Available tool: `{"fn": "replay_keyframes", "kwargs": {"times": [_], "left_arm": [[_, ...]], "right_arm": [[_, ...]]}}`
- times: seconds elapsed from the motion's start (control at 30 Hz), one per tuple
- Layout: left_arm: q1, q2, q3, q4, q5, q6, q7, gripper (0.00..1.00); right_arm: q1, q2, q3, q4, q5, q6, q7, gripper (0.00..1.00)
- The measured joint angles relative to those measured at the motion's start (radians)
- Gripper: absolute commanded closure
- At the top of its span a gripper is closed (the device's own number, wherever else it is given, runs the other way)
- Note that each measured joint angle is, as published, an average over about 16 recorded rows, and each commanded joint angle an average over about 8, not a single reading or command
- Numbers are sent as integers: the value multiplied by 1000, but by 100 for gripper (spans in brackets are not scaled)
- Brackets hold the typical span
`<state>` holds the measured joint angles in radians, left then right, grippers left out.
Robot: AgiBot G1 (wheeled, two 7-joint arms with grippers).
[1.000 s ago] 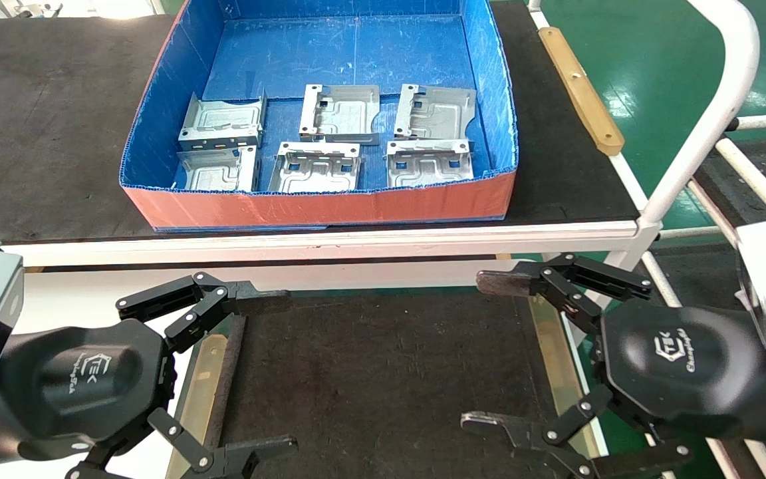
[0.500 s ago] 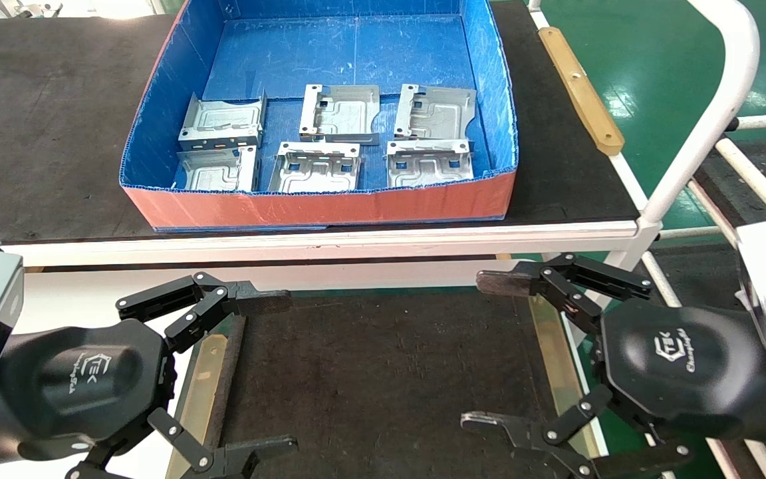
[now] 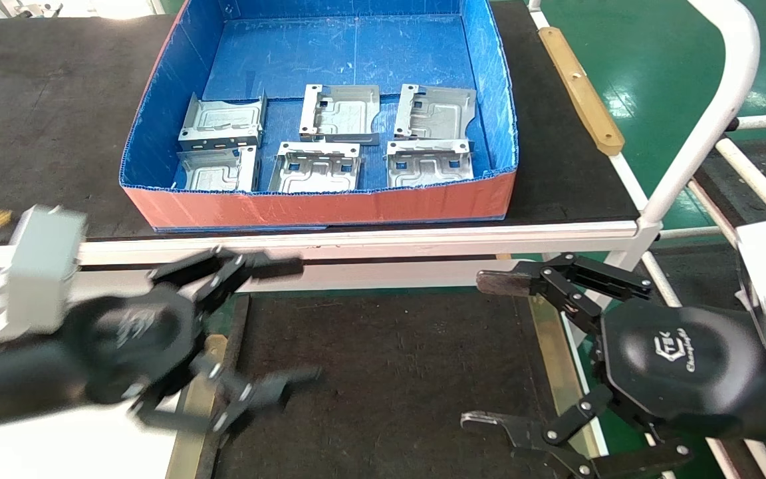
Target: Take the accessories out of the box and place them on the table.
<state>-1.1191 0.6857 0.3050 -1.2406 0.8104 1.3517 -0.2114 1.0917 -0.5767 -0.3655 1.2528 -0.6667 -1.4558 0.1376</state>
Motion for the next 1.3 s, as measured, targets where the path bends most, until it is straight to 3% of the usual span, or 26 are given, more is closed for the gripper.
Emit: {"fn": "replay_keyframes", "kwargs": {"times": [0.37,0.77,1.3], "left_arm": [[-151,131,38,161,135,-191,2,0],[-317,250,85,414,260,-293,60,0],[-404,402,136,628,360,-408,152,0]], "right_arm": [[0,0,0,0,0,0,0,0],[0,0,0,0,0,0,0,0],[0,0,0,0,0,0,0,0]]}}
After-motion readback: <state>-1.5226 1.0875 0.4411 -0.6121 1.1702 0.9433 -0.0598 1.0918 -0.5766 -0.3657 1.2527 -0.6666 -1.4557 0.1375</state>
